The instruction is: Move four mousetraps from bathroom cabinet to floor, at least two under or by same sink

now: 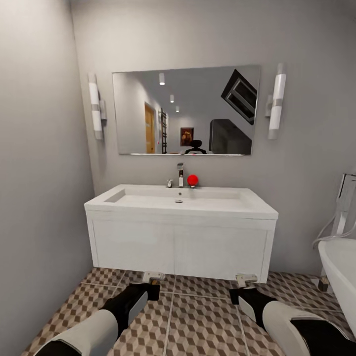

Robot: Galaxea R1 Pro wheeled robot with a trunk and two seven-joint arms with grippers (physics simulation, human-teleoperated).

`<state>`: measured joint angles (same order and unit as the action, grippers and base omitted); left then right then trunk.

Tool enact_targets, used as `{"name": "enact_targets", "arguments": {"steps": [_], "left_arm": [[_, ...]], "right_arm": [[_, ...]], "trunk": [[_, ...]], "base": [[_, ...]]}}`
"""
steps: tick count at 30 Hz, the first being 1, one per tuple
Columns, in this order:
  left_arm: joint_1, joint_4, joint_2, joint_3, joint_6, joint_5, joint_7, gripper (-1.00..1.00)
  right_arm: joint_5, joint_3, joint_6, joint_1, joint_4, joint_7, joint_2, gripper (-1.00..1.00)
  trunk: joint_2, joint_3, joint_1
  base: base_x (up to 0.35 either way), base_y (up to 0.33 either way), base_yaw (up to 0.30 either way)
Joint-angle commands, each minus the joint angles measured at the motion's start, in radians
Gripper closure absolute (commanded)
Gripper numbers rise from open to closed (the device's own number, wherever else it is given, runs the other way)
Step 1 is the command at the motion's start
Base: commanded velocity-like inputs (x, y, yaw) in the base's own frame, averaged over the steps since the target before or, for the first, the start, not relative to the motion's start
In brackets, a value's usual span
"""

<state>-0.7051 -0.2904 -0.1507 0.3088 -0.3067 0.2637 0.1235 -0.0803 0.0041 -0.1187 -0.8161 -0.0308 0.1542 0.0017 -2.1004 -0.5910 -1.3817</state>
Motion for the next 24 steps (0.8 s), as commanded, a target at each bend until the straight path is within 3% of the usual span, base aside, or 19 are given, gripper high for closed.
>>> {"name": "enact_targets", "arguments": {"steps": [1,5,24], "left_arm": [[-0.001,0.007,-0.003,0.008,-0.003,0.010,0.004,1.00],[-0.001,0.045,-0.017,0.008,0.006,0.008,-0.009,1.00],[-0.001,0.039,-0.018,0.006,0.018,0.006,-0.002,1.00]], "right_arm": [[-0.008,0.001,-0.003,0.004,-0.001,0.004,0.000,1.00],[-0.005,0.001,0.003,0.028,-0.001,0.006,-0.001,1.00],[-0.006,0.001,0.005,0.040,-0.001,0.007,-0.004,1.00]], "trunk": [[-0.001,-0.001,0.000],[-0.001,-0.001,0.000],[-0.001,-0.001,0.000]], "base": [[0.004,0.000,0.000],[0.001,0.000,0.000],[0.000,0.000,0.000]]}}
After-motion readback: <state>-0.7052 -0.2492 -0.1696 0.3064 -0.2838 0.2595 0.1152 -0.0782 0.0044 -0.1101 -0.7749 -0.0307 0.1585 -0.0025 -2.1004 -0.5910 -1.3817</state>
